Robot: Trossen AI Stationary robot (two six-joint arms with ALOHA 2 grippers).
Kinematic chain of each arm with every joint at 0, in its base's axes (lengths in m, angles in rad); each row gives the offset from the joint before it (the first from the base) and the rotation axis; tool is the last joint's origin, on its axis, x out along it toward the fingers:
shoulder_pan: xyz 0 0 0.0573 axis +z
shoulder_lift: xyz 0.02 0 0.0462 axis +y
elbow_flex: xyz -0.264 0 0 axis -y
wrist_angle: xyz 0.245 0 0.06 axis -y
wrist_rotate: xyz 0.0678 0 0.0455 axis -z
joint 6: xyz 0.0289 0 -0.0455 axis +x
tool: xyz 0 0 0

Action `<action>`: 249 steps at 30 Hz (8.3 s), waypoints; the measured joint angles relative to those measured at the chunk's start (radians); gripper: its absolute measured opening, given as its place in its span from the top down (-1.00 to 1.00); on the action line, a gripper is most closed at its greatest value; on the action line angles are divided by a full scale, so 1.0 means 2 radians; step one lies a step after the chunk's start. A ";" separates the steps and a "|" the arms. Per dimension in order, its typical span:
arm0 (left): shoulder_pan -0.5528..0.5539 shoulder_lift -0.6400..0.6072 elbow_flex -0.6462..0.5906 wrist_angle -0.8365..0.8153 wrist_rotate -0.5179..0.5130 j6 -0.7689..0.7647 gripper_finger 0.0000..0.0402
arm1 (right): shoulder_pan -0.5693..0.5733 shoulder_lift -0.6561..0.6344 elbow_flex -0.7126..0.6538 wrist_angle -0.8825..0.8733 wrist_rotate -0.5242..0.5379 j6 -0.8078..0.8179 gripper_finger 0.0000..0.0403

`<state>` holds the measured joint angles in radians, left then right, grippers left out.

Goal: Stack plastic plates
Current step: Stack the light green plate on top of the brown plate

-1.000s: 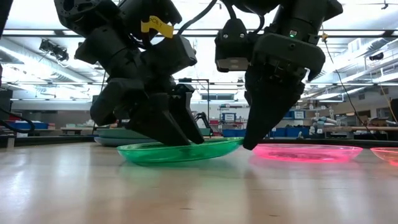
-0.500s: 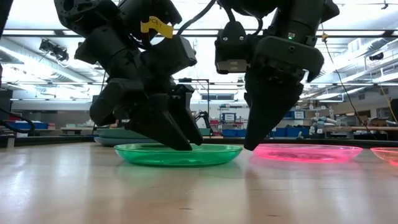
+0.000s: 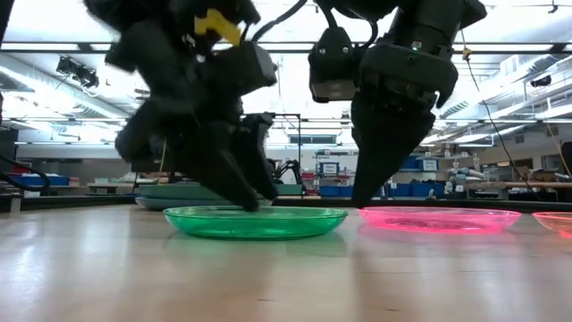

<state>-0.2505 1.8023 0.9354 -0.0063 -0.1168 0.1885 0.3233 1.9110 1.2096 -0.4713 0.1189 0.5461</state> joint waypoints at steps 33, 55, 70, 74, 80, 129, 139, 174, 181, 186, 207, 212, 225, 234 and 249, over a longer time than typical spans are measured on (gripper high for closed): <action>0.025 0.039 0.003 0.009 0.070 -0.012 -0.08 | -0.002 0.000 -0.052 0.110 -0.027 -0.012 0.61; 0.028 0.053 0.003 0.117 0.064 -0.010 -0.08 | -0.003 -0.002 -0.051 0.106 -0.002 -0.008 0.61; 0.028 0.019 0.053 -0.157 0.069 -0.028 -0.08 | -0.001 0.018 -0.051 0.143 0.027 -0.025 0.61; 0.028 0.020 0.052 -0.162 0.069 -0.040 -0.08 | 0.004 0.026 -0.051 0.162 0.039 -0.035 0.61; 0.028 0.020 0.052 -0.164 0.069 -0.040 -0.08 | 0.008 0.024 -0.093 0.246 0.051 -0.029 0.61; 0.027 0.018 0.053 0.003 0.068 -0.031 -0.08 | 0.004 -0.040 -0.124 0.262 0.058 -0.030 0.61; 0.029 0.021 0.053 -0.006 0.069 -0.079 -0.08 | 0.008 -0.040 -0.124 0.275 0.073 -0.013 0.61; 0.097 -0.055 0.093 -0.191 0.029 -0.046 -0.08 | -0.077 -0.073 -0.123 0.345 0.046 -0.156 0.61; 0.097 -0.056 0.093 -0.237 0.028 -0.059 -0.08 | -0.092 -0.073 -0.123 0.340 0.010 -0.133 0.61; 0.093 -0.057 0.085 -0.227 0.028 -0.063 -0.08 | -0.095 -0.073 -0.123 0.325 0.005 -0.125 0.61; 0.131 -0.108 0.084 -0.191 0.015 0.000 -0.08 | -0.122 -0.083 -0.067 0.264 0.039 -0.211 0.61; 0.144 -0.120 0.084 -0.189 0.011 0.008 -0.08 | -0.138 -0.091 -0.050 0.238 0.037 -0.234 0.61; 0.186 -0.174 0.085 -0.218 0.010 0.013 -0.08 | -0.183 -0.097 -0.003 0.231 0.008 -0.288 0.61; 0.214 -0.201 0.086 -0.222 0.009 0.021 -0.08 | -0.215 -0.097 0.028 0.225 -0.021 -0.316 0.61; 0.242 -0.220 0.086 -0.293 0.013 0.000 -0.08 | -0.243 -0.069 0.041 0.257 -0.085 -0.323 0.61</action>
<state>0.2329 1.3613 1.1065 -0.5930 -0.0910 0.1893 -0.1621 1.7730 1.2912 0.0433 -0.0519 -0.0991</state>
